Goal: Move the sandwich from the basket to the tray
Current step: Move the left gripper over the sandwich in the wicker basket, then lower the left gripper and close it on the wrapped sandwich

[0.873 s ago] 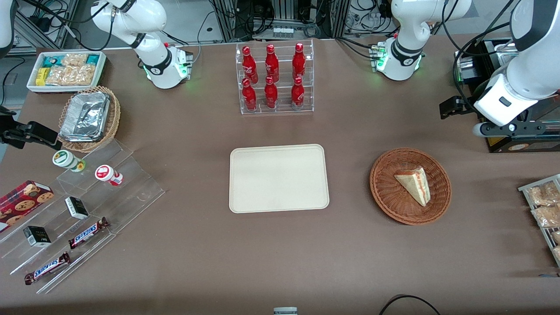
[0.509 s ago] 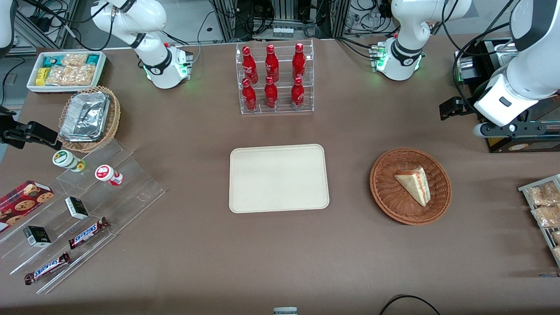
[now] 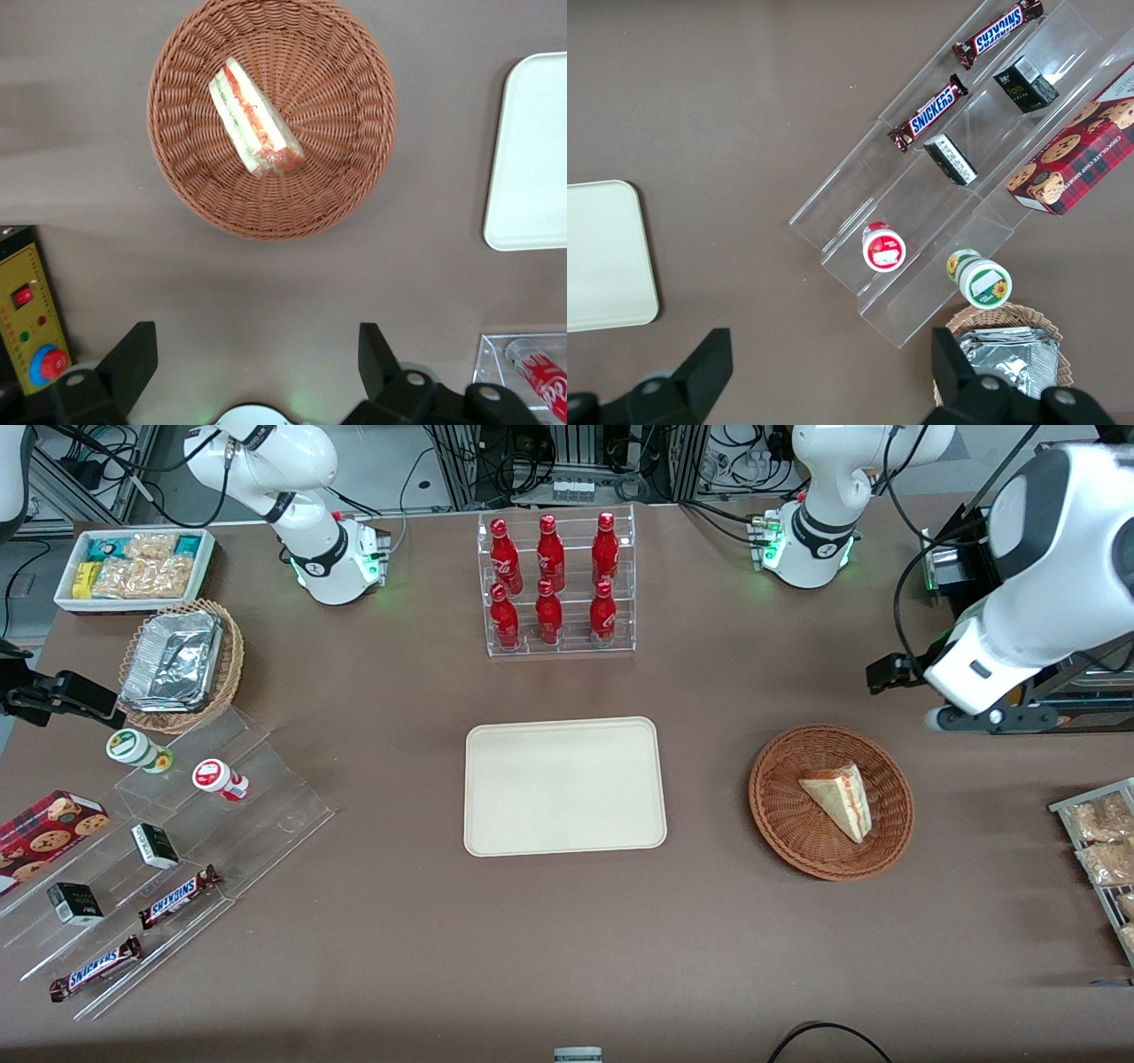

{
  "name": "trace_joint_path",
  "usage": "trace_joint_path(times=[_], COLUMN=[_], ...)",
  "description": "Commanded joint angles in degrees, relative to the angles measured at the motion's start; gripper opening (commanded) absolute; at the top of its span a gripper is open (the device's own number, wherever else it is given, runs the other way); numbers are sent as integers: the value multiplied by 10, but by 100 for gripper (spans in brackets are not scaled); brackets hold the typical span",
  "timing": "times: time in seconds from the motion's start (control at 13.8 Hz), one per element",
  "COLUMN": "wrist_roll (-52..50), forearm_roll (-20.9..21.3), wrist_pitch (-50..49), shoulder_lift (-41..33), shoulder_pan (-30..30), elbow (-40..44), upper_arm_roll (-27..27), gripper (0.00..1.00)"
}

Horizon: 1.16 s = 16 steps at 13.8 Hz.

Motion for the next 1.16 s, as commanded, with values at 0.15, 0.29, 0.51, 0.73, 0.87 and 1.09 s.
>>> trace_joint_path(times=[0.15, 0.29, 0.51, 0.73, 0.87, 1.09], wrist_roll=[-1, -2, -3, -48, -116, -240], forearm_roll=[3, 4, 4, 4, 4, 4], wrist_pitch=[130, 175, 242, 286, 313, 352], shoulder_lift=[-4, 7, 11, 28, 48, 78], shoulder_pan=[-2, 0, 3, 13, 12, 12], elbow=[-100, -125, -170, -187, -187, -187], upper_arm_roll=[2, 2, 5, 6, 6, 6], gripper=[100, 100, 100, 100, 100, 100])
